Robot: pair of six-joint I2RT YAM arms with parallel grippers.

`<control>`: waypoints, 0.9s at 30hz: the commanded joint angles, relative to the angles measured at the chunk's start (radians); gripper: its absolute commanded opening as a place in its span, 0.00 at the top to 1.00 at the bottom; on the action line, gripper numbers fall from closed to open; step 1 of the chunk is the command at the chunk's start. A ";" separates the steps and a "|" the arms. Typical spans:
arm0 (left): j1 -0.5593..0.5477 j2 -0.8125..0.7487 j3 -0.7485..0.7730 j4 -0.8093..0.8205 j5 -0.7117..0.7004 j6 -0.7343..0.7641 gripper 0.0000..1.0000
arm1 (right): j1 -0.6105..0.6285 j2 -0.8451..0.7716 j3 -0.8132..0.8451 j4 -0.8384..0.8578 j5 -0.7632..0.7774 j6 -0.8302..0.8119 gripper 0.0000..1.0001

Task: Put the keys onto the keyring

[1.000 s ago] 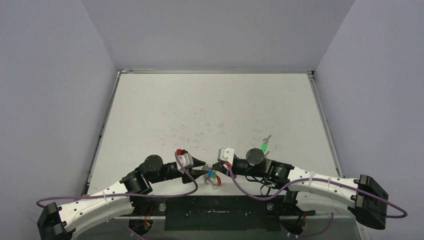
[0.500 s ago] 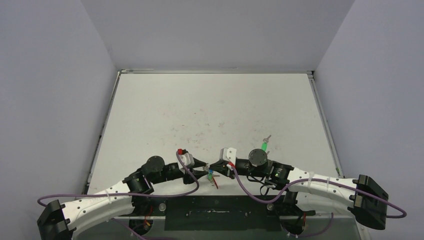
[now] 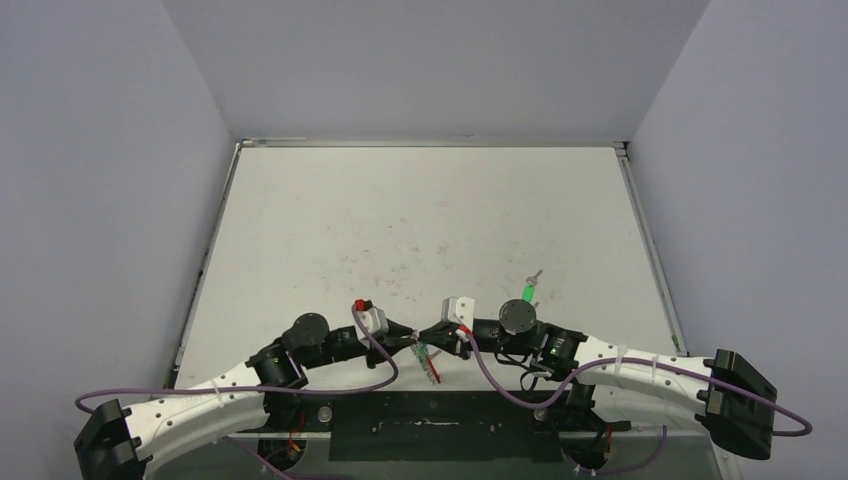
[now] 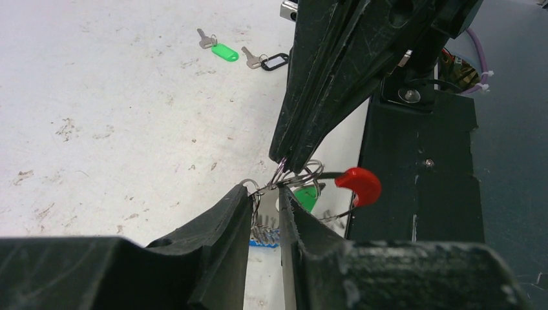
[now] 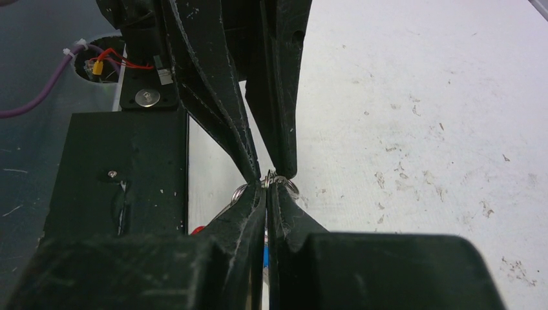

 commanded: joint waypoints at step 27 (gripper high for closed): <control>-0.005 -0.009 0.054 0.042 0.036 0.087 0.73 | -0.005 -0.018 0.011 0.104 -0.028 0.021 1.00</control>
